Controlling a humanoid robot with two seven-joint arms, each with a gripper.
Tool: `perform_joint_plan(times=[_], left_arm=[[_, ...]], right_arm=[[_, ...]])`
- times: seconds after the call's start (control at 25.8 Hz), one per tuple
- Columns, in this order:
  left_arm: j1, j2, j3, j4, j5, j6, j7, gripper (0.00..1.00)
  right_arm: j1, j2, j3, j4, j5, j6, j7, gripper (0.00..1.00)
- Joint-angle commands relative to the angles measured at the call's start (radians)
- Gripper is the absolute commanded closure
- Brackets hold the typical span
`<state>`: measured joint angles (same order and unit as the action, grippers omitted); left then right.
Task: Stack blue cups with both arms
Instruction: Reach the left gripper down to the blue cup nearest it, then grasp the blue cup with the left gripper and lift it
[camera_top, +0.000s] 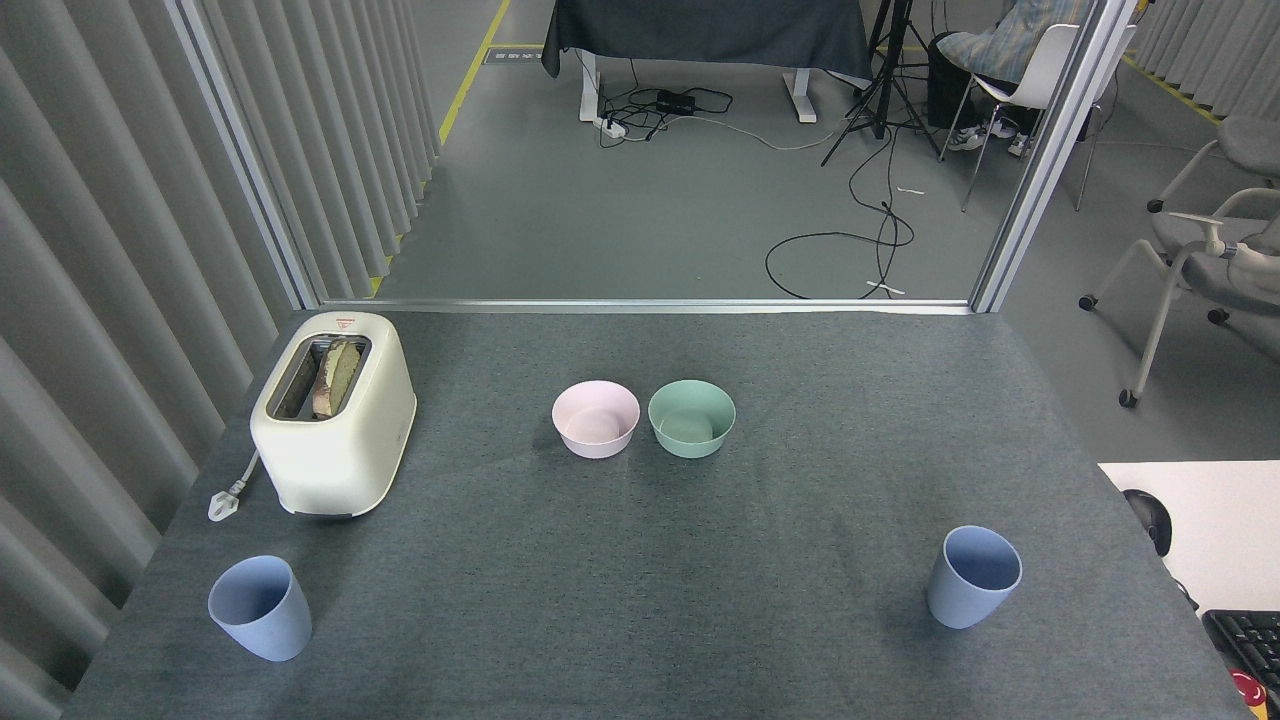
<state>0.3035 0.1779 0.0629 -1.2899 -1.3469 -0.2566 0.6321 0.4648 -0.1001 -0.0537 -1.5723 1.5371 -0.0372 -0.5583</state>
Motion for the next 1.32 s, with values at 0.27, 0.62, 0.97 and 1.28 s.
perform_joint_plan(times=[0.27, 0.62, 0.97, 1.28], left_arm=[[-0.08, -0.002, 0.005, 0.093, 0.051, 0.019, -0.002, 0.01], [-0.251, 0.012, 0.006, 0.29, 0.077, 0.1, -0.009, 0.01], [-0.365, 0.018, 0.005, 0.397, 0.068, 0.128, -0.009, 0.01], [-0.474, 0.037, -0.005, 0.504, 0.064, 0.129, -0.009, 0.01]], right_arm=[[0.0, 0.0, 0.0, 0.0, 0.0, 0.0, 0.001, 0.0], [-0.002, 0.002, 0.002, 0.002, 0.002, 0.0, 0.003, 0.0], [-0.002, 0.0, 0.002, 0.002, 0.002, -0.001, 0.003, 0.0], [0.0, 0.0, 0.002, 0.002, 0.002, -0.001, 0.003, 0.0]])
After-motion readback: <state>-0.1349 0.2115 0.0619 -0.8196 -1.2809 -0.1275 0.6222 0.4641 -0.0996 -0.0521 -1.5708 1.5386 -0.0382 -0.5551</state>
